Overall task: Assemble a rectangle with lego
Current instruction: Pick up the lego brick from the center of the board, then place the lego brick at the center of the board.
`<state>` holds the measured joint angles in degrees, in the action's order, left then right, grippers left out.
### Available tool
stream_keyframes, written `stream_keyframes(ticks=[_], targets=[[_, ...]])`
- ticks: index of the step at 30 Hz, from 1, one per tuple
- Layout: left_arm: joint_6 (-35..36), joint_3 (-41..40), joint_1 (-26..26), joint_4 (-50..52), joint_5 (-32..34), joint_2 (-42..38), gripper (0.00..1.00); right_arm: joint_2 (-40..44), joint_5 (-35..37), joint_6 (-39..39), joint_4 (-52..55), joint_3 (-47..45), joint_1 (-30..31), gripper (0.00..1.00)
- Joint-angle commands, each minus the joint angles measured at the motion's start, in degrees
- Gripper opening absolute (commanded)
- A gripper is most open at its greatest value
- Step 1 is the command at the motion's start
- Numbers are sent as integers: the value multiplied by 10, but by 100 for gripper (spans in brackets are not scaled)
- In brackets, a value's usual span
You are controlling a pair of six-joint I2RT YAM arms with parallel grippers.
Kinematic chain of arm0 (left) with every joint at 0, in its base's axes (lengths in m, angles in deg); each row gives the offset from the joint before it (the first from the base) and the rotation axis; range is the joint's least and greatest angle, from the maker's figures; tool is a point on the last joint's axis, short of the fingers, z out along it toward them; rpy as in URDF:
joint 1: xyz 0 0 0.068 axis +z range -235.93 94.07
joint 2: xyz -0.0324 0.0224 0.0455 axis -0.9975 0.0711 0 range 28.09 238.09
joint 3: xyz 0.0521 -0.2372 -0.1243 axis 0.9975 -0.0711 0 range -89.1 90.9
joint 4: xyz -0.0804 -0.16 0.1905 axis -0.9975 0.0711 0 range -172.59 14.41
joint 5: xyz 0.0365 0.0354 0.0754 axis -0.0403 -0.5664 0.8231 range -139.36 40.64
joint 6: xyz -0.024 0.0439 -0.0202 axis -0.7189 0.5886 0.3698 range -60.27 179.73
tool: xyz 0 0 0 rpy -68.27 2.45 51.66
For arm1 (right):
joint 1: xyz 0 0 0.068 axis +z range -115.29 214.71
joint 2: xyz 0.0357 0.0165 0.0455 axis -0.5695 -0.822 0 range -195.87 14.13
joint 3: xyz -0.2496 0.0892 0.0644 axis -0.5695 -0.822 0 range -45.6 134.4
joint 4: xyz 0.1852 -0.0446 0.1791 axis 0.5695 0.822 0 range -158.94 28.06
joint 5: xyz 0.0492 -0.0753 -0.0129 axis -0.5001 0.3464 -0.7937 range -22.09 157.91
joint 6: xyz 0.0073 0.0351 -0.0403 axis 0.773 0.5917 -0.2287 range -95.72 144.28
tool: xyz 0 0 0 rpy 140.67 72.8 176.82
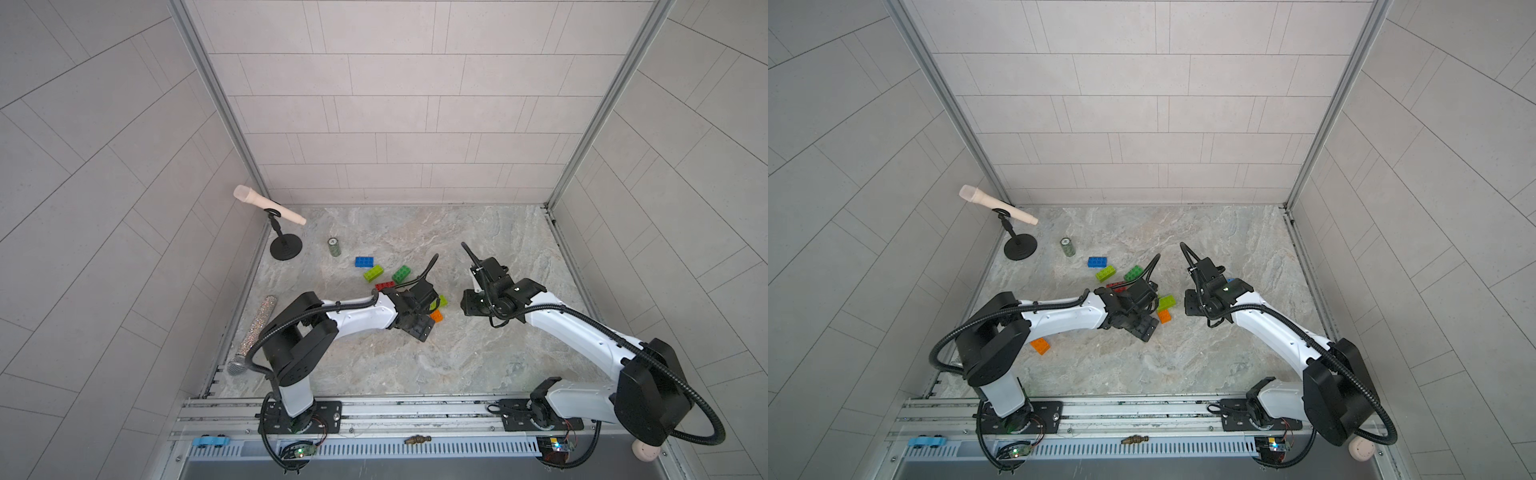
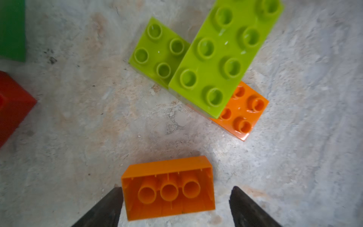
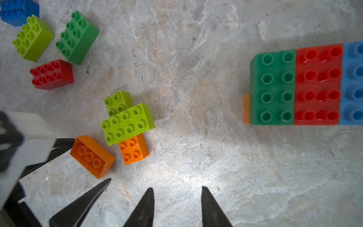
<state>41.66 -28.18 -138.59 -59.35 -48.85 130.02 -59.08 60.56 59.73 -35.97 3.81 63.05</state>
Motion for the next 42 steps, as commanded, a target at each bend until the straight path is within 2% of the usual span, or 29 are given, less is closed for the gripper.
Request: stream_keyframes(ticks=[1,6,11,15,18,21,23,26,29,34,42], targets=[[19,26,-1,31,21,18,87,11,-4,8,-9,0,-2,41],[22,41,3,35,32,29,80,7,-12,12,-15,-6,-2,40],[3,53,19,38,-8,17,56,17,-19,9,-26,-19,-1,39],[-35,48,68,46,-86,-66,40,45,-22,-5,-47,-36,3,39],[-88,32,130,31,-178,-143,40,64,-33,-27,-93,-48,19,40],[-177,-4,197,-39,-302,-195,40,75,-29,-84,-182,-57,83,45],[-261,-33,231,-116,-379,-214,39,81,-3,-134,-276,-69,139,48],[-352,-50,248,-199,-457,-220,38,87,-8,-168,-465,-120,168,53],[-389,-51,248,-243,-499,-223,37,68,-42,-200,-569,-134,168,56],[-443,-75,248,-335,-543,-226,34,35,-86,-232,-593,-102,150,56],[-535,-114,248,-496,-611,-213,27,47,-178,-256,-605,-95,101,56]])
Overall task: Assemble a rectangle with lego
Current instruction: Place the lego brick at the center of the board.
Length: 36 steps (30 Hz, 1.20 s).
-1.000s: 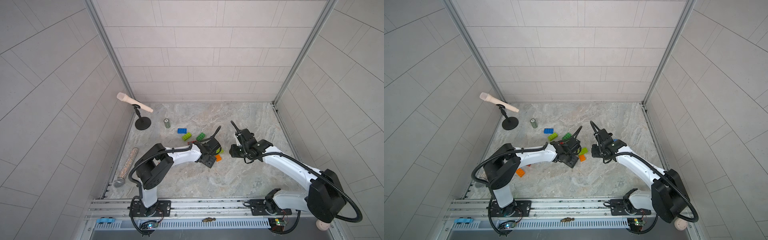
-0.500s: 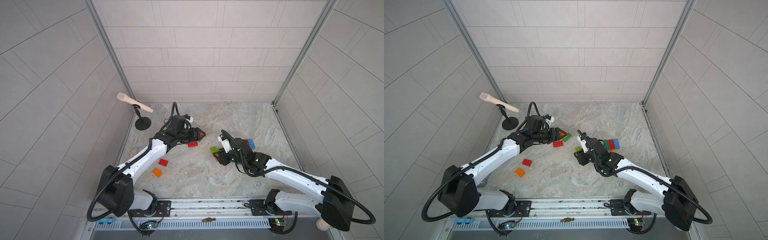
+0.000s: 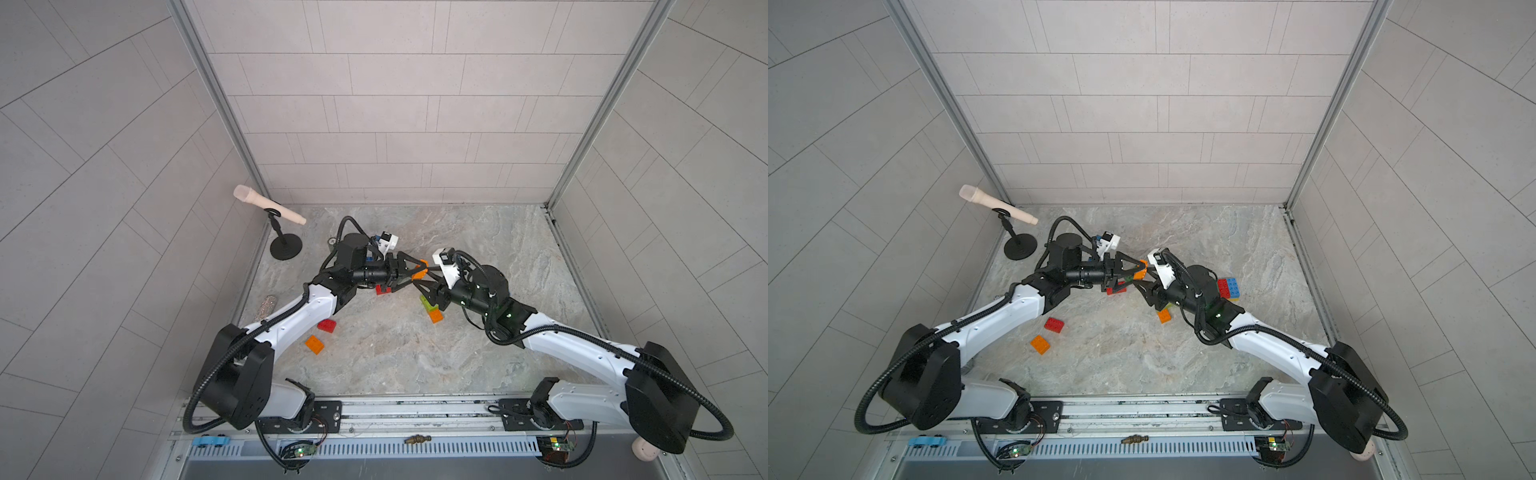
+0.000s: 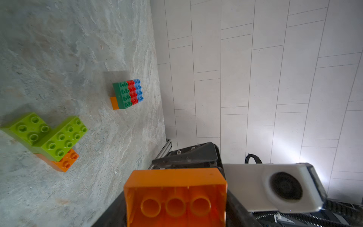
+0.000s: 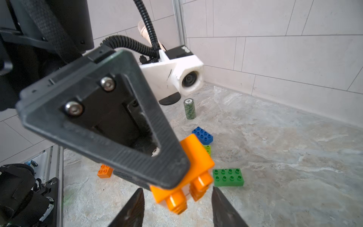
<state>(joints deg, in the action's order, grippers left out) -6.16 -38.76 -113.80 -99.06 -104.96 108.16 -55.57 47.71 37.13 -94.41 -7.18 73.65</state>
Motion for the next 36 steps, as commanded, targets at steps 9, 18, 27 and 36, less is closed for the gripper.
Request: stream_keyframes(ticks=[9,18,27,36], targets=[[-57,-21,-1,-114,-74,4,24,-3,-100,-28,-16,51,-19,53],[-53,-22,0,-121,-75,-6,43,-12,-109,-22,40,68,-12,18],[84,-48,72,24,-28,-79,79,75,47,17,227,10,-2,11],[39,-104,90,-99,15,-49,83,149,235,249,491,-1,-7,4]])
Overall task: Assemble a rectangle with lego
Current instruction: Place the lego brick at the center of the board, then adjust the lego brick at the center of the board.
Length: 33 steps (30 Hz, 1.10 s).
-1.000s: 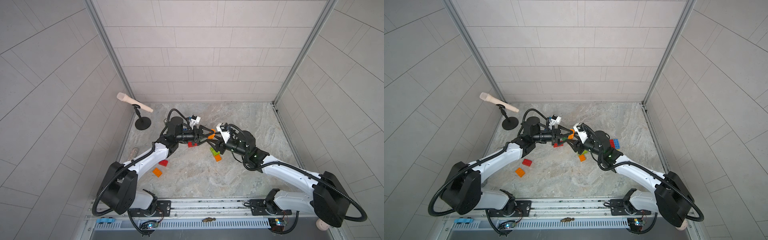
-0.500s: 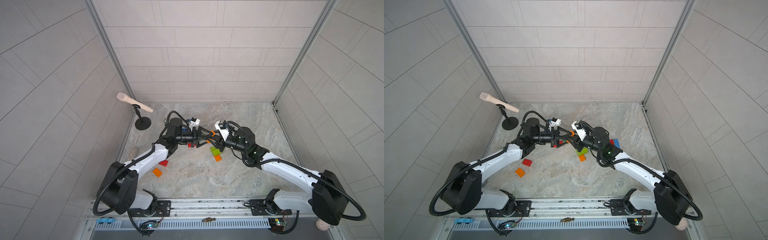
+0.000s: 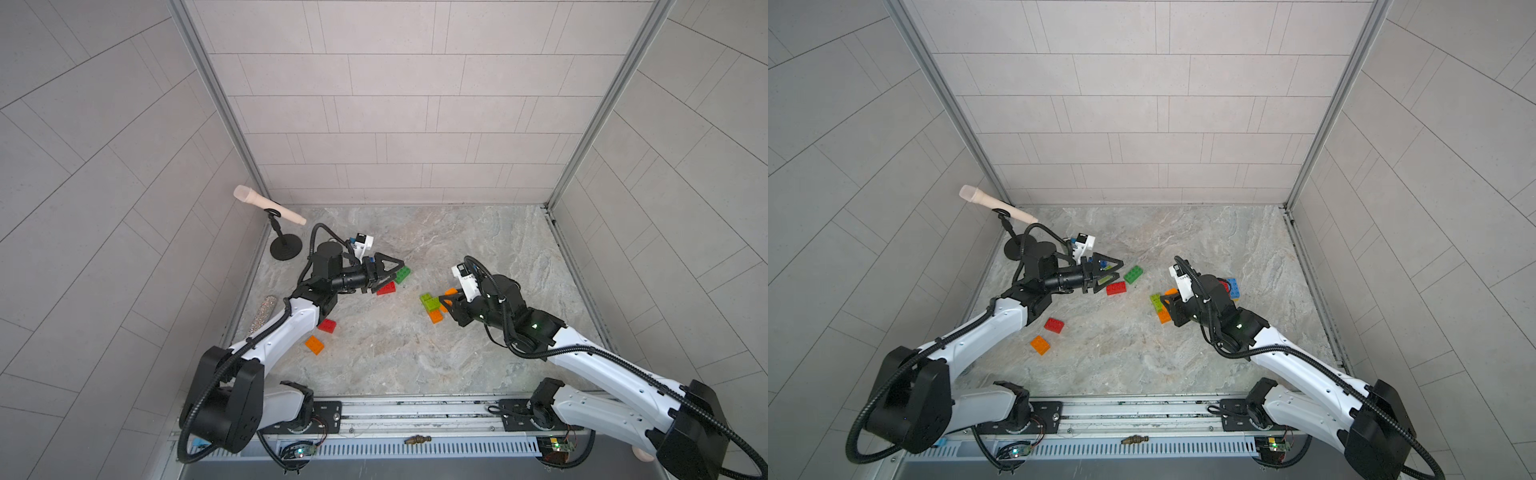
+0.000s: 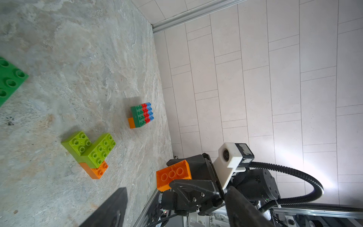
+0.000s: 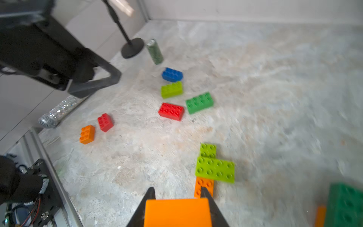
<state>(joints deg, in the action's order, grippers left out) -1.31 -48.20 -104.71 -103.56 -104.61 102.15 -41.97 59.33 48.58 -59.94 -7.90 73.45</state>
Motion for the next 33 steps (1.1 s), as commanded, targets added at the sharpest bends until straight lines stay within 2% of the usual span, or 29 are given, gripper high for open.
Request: stream_keyframes(ticks=[1,3,5,7,9,12,21,29,33], targets=[[16,-6,-2,-28,21,9,83,11,138,174,187,13,-9,2],[90,4,-2,65,71,-5,84,-4,161,269,311,31,-26,0],[172,19,-4,161,153,-22,84,-22,157,338,382,30,-33,0],[229,31,-10,207,221,-33,84,-41,143,386,399,19,-36,6],[246,38,-12,218,248,-36,83,-63,136,417,386,12,-40,11],[253,42,-14,216,251,-29,83,-108,103,429,335,8,-59,16],[281,44,-14,215,248,-15,82,-278,54,404,312,54,-82,35],[308,55,-13,225,244,-9,82,-279,42,395,347,66,-85,57],[316,54,-13,228,244,-6,82,-259,12,406,342,60,-73,59]])
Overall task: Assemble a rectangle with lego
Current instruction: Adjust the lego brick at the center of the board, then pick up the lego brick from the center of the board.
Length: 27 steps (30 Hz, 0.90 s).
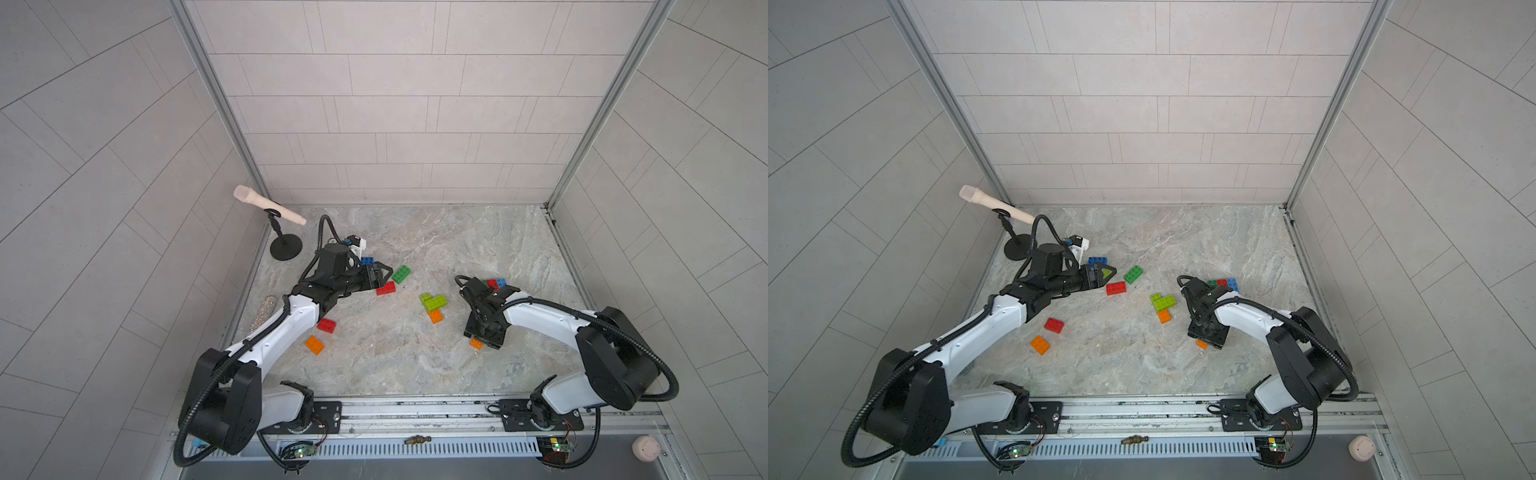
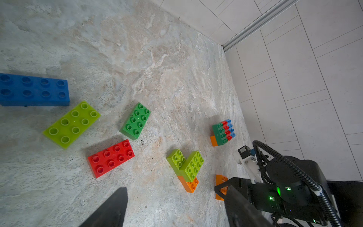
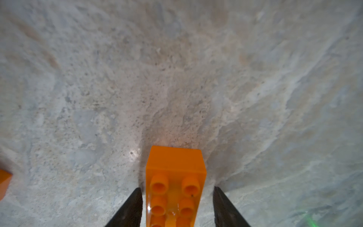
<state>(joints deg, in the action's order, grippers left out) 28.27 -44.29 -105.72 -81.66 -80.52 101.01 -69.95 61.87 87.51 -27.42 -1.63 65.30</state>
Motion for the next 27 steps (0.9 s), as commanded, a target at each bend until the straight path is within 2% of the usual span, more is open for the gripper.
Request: stream_keyframes(ticks=[1,5,8,11,13,17,19,21,24,27], targets=[[20,13,-3,8,3,6,82,22,-20,25,1,-3,17,58],[23,8,-4,6,4,10,82,-16,-58,45,-80,25,46,57],[28,8,-3,12,5,7,82,-56,-80,35,-93,81,72,57],[32,7,-3,20,11,8,82,-52,-68,3,-23,111,81,57],[32,5,-3,19,11,8,82,-25,-34,-36,34,114,80,58],[36,9,-12,18,19,18,82,-1,41,-175,126,140,73,63],[56,13,-36,26,45,18,82,-7,64,-226,130,156,71,68],[88,18,-81,37,101,18,82,-37,57,-256,126,181,62,73],[116,8,-135,23,160,23,83,-88,37,-276,97,202,61,78],[143,-22,-168,-17,204,22,84,-125,30,-292,74,215,61,80]])
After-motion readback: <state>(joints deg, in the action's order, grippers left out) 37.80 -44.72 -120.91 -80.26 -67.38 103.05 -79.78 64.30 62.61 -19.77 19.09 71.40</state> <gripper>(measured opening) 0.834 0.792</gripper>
